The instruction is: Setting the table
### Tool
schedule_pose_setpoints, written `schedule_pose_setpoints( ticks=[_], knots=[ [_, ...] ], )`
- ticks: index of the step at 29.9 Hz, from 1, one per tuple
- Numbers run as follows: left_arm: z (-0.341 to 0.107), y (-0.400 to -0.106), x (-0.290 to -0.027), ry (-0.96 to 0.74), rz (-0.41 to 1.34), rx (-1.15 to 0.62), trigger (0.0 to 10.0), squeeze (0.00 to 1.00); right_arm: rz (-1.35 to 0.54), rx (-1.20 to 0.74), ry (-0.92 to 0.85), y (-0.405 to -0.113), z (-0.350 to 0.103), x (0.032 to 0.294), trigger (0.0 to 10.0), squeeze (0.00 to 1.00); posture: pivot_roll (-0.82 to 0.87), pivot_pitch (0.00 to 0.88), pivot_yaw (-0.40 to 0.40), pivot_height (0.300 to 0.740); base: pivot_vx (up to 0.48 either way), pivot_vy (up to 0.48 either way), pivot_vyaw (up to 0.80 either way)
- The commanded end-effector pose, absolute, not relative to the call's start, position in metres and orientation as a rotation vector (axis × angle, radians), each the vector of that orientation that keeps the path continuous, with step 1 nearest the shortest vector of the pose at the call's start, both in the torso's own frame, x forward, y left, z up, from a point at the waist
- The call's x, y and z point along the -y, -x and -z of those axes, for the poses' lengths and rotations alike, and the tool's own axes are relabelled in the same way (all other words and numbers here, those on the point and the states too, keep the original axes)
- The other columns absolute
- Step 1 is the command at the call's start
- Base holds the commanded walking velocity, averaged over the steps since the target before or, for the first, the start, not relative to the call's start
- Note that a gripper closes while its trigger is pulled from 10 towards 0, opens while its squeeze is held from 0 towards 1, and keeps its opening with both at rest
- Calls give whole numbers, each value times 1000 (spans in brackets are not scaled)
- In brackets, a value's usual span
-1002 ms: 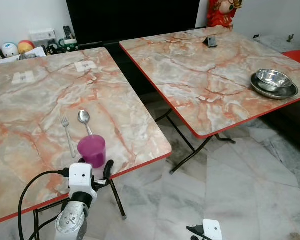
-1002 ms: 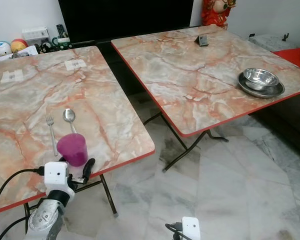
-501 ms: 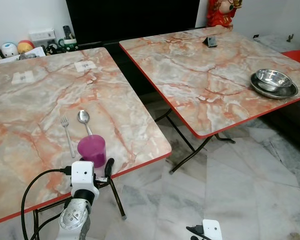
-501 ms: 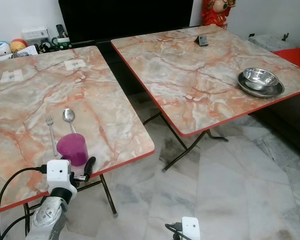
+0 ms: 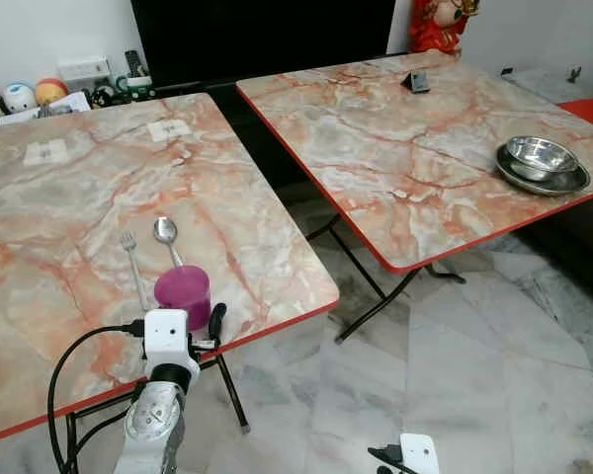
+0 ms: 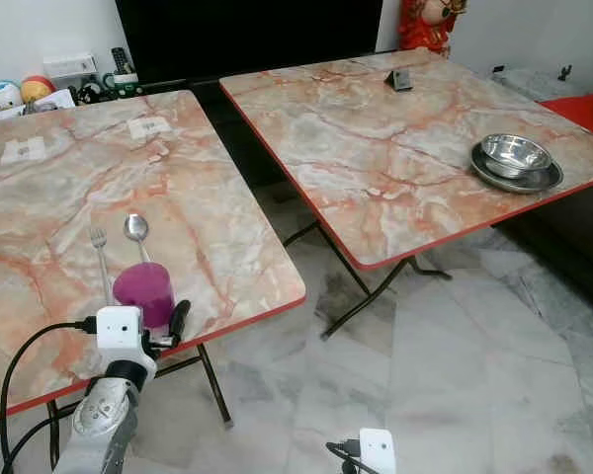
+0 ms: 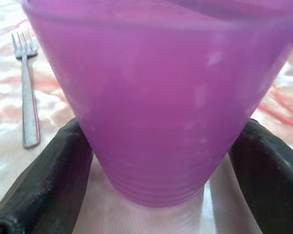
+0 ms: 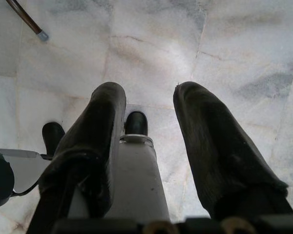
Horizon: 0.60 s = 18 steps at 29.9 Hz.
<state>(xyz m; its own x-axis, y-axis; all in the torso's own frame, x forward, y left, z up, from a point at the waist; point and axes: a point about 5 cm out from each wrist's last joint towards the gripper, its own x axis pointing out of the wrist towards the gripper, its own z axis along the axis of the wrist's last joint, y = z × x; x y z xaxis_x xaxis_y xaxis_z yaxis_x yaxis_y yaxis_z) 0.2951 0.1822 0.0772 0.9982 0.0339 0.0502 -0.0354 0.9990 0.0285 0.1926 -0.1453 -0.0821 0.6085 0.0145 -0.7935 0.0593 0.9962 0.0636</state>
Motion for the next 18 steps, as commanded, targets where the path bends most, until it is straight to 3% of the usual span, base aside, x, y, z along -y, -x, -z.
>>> schedule_pose_setpoints(
  ticks=[1, 2, 3, 4, 18],
  knots=[
    [-76, -296, -183, -37, -48, 51, 10000, 0, 25, -939, -80, -187, 85, 146, 10000, 0, 51, 94, -28, 740, 0, 0, 0],
    [-76, -296, -183, -32, -50, 52, 3373, 0, 25, -939, -80, -187, 85, 146, 10000, 0, 50, 96, -29, 740, 0, 0, 0],
    [-76, -296, -183, -32, -53, 52, 667, 0, 26, -940, -81, -187, 85, 146, 10000, 0, 50, 96, -29, 740, 0, 0, 0],
    [-76, -296, -183, -32, -53, 53, 0, 0, 26, -940, -81, -187, 85, 146, 10000, 0, 50, 97, -28, 740, 0, 0, 0],
    [-74, -296, -181, -26, -55, 52, 0, 0, 24, -942, -79, -187, 85, 146, 10000, 0, 50, 100, -29, 740, 0, 0, 0]
  ],
)
